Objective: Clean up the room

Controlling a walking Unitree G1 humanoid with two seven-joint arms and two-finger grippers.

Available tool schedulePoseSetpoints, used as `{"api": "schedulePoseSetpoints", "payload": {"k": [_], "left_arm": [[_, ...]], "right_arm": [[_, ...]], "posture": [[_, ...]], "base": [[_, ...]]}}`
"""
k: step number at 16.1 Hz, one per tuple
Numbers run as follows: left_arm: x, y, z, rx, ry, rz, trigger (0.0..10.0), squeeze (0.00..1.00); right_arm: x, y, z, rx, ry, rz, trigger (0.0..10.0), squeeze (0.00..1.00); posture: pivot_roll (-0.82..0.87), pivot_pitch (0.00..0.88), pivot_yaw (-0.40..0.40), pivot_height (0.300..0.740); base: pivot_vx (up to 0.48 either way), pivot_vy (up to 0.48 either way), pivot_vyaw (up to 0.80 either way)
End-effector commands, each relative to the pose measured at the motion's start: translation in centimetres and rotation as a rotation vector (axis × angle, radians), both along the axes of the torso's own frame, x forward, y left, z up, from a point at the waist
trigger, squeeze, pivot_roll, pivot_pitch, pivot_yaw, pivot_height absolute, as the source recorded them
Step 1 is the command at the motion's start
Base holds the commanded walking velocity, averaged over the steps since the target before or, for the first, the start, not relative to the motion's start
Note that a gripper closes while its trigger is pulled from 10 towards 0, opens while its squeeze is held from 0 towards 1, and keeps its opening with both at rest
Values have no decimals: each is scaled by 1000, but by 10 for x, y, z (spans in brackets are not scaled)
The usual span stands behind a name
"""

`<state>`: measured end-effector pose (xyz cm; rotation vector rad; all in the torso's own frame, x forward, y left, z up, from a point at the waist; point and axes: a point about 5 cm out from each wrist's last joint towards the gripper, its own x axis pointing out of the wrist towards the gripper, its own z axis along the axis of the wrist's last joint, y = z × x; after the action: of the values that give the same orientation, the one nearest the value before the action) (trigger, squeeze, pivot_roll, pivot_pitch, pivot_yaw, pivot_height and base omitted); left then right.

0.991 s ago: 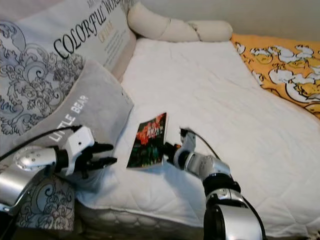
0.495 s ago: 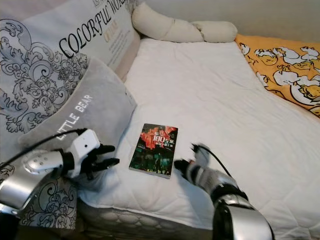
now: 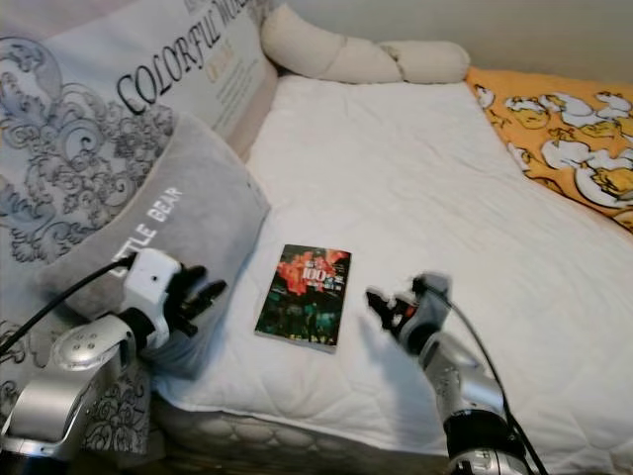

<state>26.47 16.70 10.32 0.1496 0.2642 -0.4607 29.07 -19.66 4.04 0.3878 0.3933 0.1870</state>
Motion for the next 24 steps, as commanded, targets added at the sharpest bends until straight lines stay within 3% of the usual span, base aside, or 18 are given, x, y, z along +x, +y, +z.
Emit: {"api": "schedulePoseSetpoints", "payload": {"k": [1, 2, 4, 6, 8, 16, 24], "left_arm": [[-1, 2, 6, -32, -33, 67, 10000, 0], [-3, 1, 10, -65, -53, 107, 10000, 0], [-6, 0, 11, -67, -61, 123, 10000, 0], [-9, 3, 6, -76, -42, 190, 10000, 0], [-11, 1, 7, -84, -35, 208, 10000, 0], [-2, 22, 10, -49, -40, 296, 10000, 0], [4, 22, 12, -34, -46, 291, 10000, 0]], "right_arm": [[2, -3, 18, -61, -86, -61, 10000, 1000], [-3, -1, 28, -172, -156, -79, 10000, 1000], [-11, 9, 34, -277, -209, -63, 10000, 1000], [-23, 24, 37, -232, -235, -115, 10000, 1000], [-28, 24, 37, -249, -215, -187, 10000, 1000], [-23, 28, 44, -288, -213, -194, 10000, 1000], [-17, 36, 47, -283, -226, -177, 10000, 1000]], "posture": [[-5, 0, -20, 740], [-3, 0, -30, 740], [-12, 0, -38, 740], [-5, 0, -40, 740], [0, 0, -38, 740], [0, 0, -29, 740], [-2, 0, -23, 740]], "base": [[0, 0, 0], [0, 0, 0], [0, 0, 0], [0, -156, 0], [0, -311, 0], [0, -308, 0], [0, -297, 0]]}}
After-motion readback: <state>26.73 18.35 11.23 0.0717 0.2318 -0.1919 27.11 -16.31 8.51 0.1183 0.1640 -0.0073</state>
